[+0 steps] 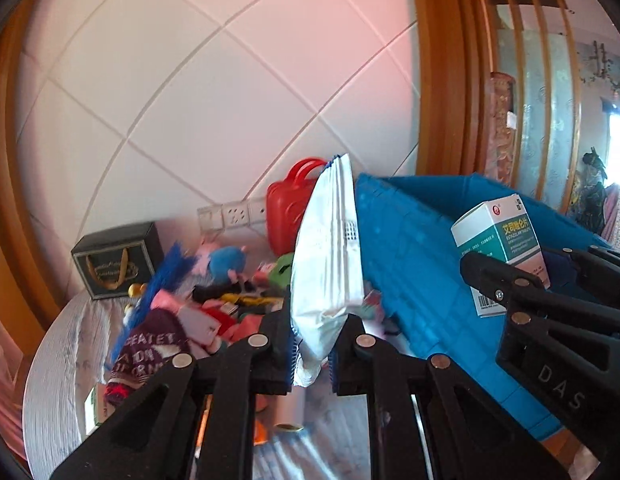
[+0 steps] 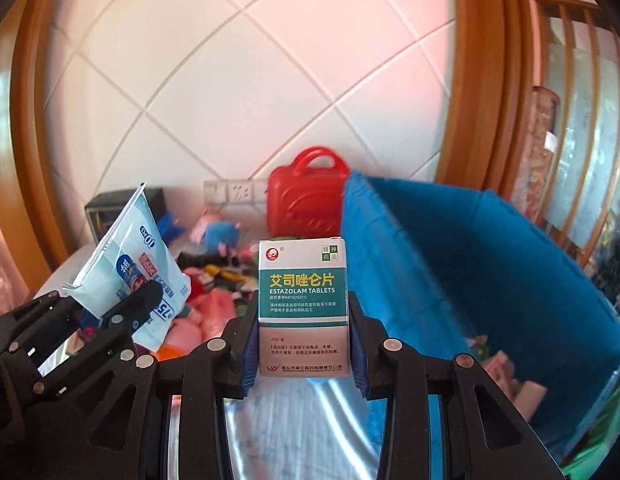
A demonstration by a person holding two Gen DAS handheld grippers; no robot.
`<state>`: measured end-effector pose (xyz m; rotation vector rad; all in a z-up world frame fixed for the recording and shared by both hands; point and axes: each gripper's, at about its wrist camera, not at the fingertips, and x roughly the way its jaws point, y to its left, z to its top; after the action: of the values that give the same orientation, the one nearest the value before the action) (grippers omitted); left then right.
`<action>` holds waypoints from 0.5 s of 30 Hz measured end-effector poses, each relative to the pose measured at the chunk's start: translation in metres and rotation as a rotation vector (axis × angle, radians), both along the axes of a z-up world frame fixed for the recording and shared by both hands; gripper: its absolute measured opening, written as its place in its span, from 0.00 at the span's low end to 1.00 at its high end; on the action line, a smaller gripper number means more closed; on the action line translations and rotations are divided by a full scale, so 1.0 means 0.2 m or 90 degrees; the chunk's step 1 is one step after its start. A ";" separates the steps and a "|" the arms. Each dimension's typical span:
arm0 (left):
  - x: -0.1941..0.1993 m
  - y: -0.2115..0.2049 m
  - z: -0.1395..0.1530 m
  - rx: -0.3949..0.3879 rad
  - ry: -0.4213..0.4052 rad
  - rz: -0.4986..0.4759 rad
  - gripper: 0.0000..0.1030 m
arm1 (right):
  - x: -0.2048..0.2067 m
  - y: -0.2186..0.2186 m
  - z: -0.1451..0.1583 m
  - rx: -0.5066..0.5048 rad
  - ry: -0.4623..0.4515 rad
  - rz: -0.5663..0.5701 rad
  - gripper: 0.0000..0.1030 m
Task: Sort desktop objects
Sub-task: 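Lift and carry the sachet and Estazolam box over the blue bin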
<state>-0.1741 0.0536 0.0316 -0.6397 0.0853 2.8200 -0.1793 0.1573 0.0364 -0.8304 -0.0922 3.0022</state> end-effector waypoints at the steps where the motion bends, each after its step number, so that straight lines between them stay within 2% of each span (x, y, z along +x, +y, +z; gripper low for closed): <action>1: 0.02 0.07 0.03 0.004 0.008 -0.004 0.12 | 0.03 0.06 0.03 0.002 0.008 -0.005 0.35; 8: 0.16 0.59 0.16 0.020 0.045 -0.028 0.12 | 0.19 0.59 0.20 0.024 0.038 -0.048 0.35; 15: 0.22 1.12 0.17 -0.001 0.039 -0.045 0.12 | 0.26 1.14 0.20 0.037 0.023 -0.086 0.35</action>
<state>-0.1292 0.2772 0.0660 -0.5408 0.1196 2.7718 -0.1274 0.3845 0.0755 -0.7450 -0.1180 2.8722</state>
